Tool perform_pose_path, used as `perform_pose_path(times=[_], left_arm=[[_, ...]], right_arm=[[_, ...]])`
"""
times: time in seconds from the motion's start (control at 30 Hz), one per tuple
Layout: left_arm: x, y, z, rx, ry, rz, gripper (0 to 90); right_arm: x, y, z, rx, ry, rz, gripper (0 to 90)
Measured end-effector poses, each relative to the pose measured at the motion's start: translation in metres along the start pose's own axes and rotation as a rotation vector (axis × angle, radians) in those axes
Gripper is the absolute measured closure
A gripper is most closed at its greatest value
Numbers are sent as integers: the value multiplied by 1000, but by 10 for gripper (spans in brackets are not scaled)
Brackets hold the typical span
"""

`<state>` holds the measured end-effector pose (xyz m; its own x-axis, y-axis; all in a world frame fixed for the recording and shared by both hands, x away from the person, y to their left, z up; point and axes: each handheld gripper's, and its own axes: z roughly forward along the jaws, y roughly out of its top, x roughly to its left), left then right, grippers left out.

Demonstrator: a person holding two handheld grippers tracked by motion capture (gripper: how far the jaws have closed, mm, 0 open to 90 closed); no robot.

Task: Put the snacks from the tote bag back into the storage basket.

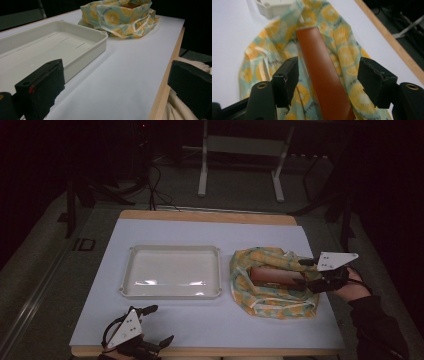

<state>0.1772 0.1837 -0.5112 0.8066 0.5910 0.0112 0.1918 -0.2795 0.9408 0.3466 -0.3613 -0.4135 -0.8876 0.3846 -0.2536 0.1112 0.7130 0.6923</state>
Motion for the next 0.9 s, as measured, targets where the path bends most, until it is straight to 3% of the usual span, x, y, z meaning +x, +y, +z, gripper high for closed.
perform_pose_path(times=[0.37,0.77,0.9], left_arm=[[0,-1,1,4,-2,-8,12],[0,-2,2,8,-12,-11,12],[0,-2,3,10,-16,-13,12]], right_arm=[[-13,-18,30,107,39,17,333],[-17,-29,48,205,35,-7,302],[-19,-31,52,243,53,-16,300]])
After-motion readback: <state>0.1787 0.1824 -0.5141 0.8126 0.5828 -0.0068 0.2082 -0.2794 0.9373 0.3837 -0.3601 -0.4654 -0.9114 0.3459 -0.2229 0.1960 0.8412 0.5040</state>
